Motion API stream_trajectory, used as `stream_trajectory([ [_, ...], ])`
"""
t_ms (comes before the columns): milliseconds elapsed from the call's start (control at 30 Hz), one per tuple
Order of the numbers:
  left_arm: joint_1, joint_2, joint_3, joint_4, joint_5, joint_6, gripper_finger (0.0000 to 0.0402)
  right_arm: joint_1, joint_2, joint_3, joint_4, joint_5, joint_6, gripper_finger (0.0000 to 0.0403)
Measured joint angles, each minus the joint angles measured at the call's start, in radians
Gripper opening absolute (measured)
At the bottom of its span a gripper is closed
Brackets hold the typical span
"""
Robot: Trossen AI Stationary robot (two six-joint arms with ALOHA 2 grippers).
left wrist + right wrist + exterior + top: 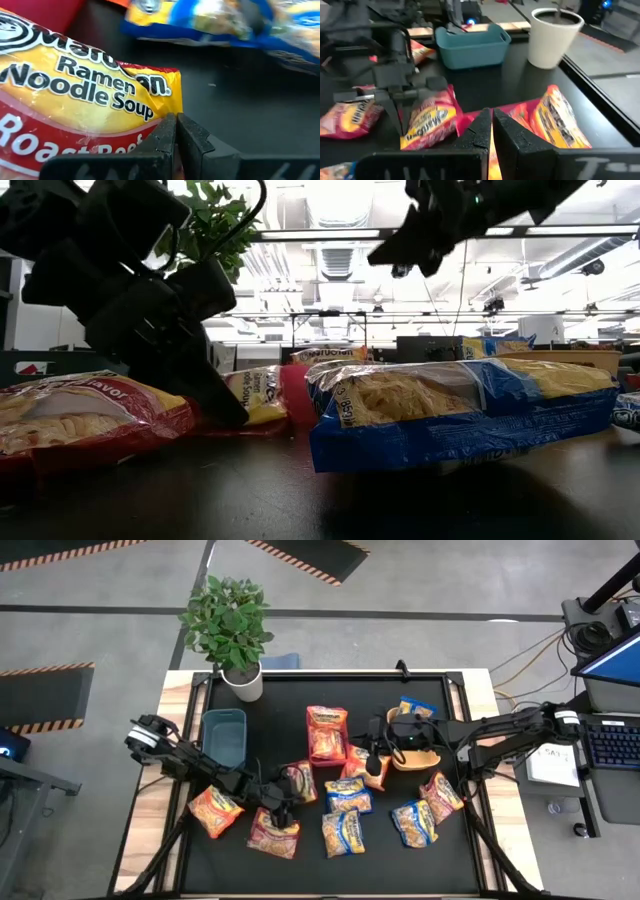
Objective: Sort Maruchan noodles
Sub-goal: Put the red noodle pack into the blue bin
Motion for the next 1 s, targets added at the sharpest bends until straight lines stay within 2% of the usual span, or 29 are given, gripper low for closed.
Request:
stream_trajectory([
  [167, -0.022, -0.012, 0.013, -0.006, 0.021, 0.017, 0.0, 0.035, 0.0, 0.061, -0.035, 0.0, -0.01, 0.0009],
  [467, -0.053, -0.101, 0.022, -0.102, -0.006, 0.013, 0.0, 0.106, 0.001, 0.226, -0.302, -0.001, 0.033, 0.0009],
  [567, -0.061, -0.151, 0.021, -0.12, -0.009, 0.011, 0.0, 0.146, 0.012, 0.249, -0.339, 0.0, 0.067, 0.0009],
  [700, -0.084, -0.247, 0.022, -0.174, 0.031, -0.002, 0.0, 0.196, 0.033, 0.253, -0.331, 0.002, 0.09, 0.0009],
  [833, -0.116, -0.352, 0.022, -0.295, 0.054, -0.092, 0.0, 0.221, 0.075, 0.253, -0.271, 0.01, 0.161, 0.0009],
  [1000, -0.158, -0.423, 0.021, -0.375, -0.01, -0.198, 0.0, 0.254, 0.184, 0.253, -0.133, 0.009, 0.199, 0.0009],
])
